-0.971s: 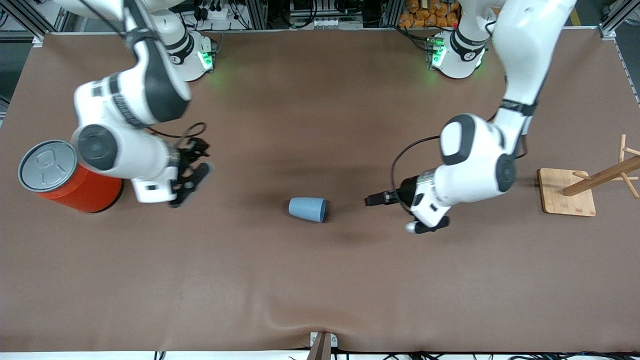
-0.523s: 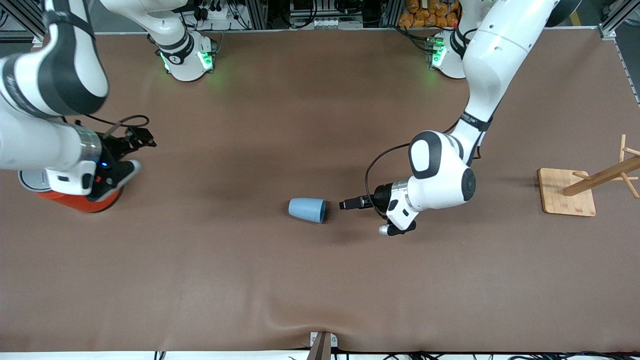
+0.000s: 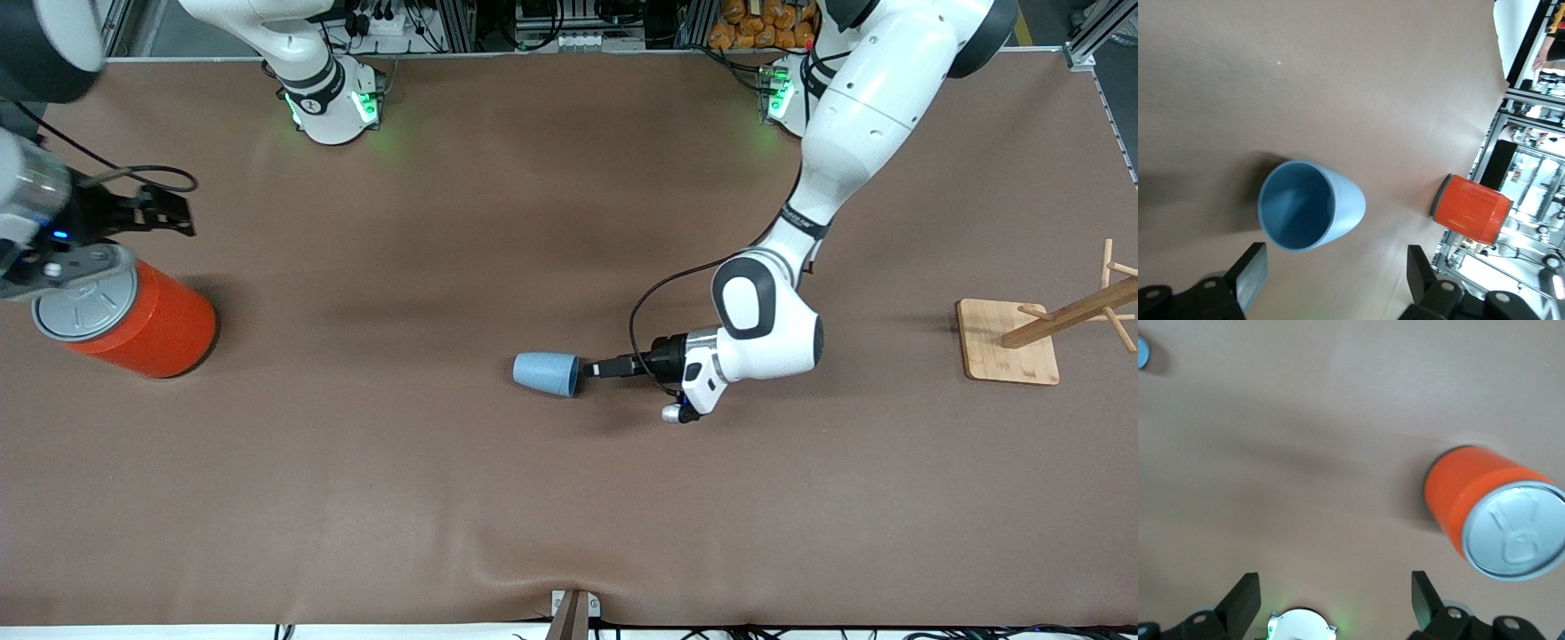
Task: Flip cup
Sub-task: 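Grasp the lying blue cup with the left gripper and lift it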
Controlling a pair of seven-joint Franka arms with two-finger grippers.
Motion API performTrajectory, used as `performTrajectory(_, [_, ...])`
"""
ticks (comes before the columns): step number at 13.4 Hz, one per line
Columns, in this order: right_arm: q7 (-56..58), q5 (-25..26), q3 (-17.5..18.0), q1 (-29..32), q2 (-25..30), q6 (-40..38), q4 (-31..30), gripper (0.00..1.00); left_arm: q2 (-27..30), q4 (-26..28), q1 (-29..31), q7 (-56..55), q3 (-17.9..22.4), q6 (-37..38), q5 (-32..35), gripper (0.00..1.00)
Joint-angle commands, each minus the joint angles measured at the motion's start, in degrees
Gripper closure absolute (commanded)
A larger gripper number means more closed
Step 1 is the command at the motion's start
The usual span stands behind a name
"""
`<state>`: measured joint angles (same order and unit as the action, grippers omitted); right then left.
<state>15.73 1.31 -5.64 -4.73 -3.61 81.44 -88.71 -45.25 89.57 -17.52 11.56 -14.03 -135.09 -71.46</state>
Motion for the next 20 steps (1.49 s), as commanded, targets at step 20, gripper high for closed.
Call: performTrajectory(20, [-17.03,-4.39,-1.12,4.48,5.9,2.94,-1.72,0.0,-8.19,-6.95,-4.28,15.15,0.15,-0.35,-9.49,0.55])
